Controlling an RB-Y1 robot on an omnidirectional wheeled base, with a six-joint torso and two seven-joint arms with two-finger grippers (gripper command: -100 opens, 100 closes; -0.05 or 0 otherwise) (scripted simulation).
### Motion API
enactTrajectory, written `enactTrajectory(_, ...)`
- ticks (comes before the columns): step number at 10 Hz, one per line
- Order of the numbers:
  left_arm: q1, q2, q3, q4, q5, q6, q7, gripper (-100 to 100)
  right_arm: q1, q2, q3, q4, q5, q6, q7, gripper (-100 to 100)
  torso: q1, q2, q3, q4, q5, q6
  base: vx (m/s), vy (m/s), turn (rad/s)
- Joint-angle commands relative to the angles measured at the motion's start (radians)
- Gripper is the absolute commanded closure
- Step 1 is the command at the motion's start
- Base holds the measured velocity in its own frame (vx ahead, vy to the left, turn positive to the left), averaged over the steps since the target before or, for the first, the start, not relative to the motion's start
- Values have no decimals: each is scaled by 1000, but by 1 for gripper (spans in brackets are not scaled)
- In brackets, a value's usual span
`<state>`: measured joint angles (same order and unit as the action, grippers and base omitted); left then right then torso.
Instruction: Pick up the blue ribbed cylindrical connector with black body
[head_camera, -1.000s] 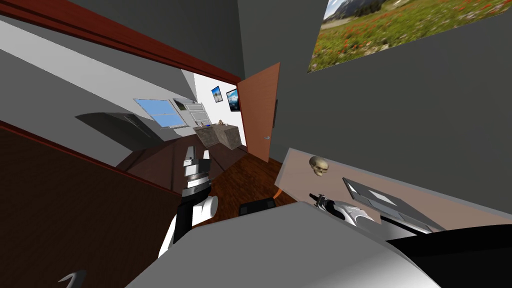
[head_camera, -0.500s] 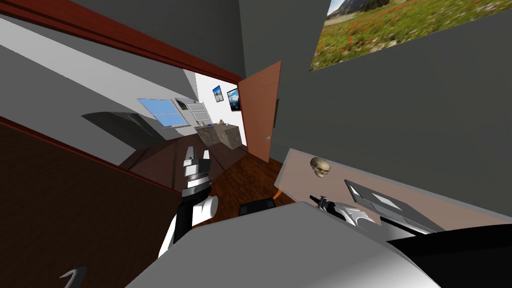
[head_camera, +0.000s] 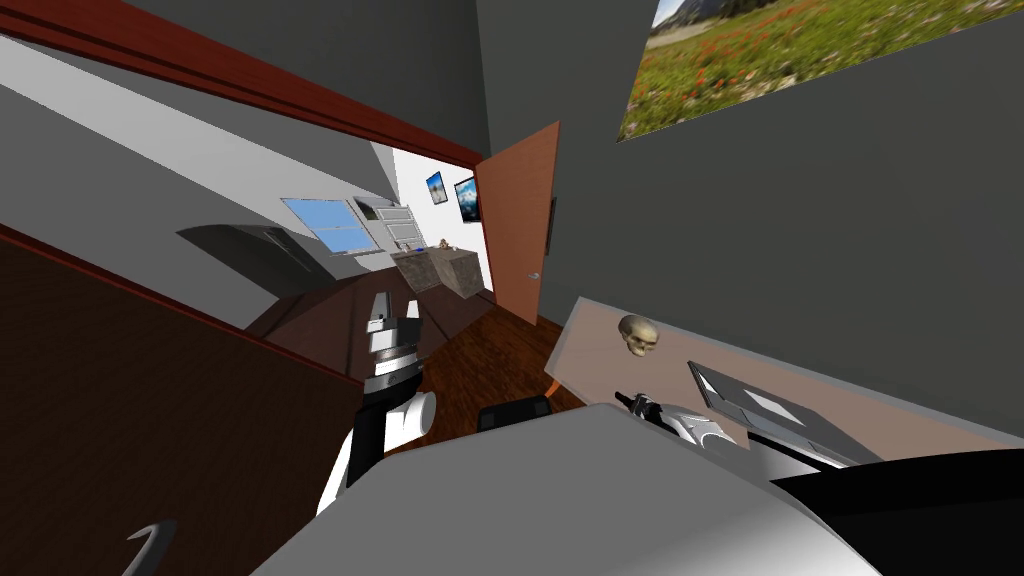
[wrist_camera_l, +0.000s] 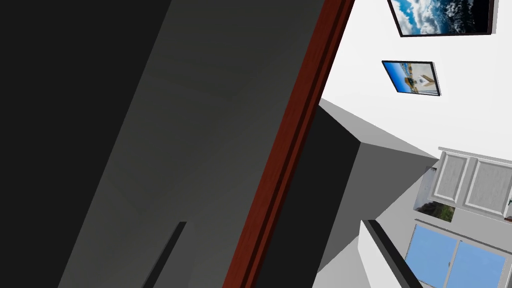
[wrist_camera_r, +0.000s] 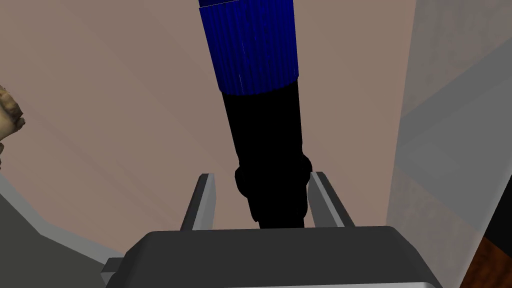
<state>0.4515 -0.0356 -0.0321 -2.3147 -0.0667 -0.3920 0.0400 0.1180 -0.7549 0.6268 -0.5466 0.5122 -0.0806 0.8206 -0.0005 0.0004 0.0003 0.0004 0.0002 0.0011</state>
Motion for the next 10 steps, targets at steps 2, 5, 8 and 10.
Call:
enactTrajectory(2, 0, 0, 0, 0, 0, 0, 0, 0, 0, 0, 0, 0, 1, 0, 1, 100, 0, 0, 0, 0, 0, 0, 0, 0, 0)
enactTrajectory(5, 0, 0, 0, 0, 0, 0, 0, 0, 0, 0, 0, 0, 0, 0, 1, 0, 1, 0, 0, 0, 0, 0, 0, 0, 0)
enactTrajectory(8, 0, 0, 0, 0, 0, 0, 0, 0, 20, -63, 9, -18, -12, -47, -10, 100, 9, 0, 0, 0, 2, 1, 16, 114, -60)
enactTrajectory(10, 0, 0, 0, 0, 0, 0, 0, 0, 13, -46, -3, 0, -8, -47, 1, 0, 6, -1, 0, 0, 1, 0, 8, 32, -8)
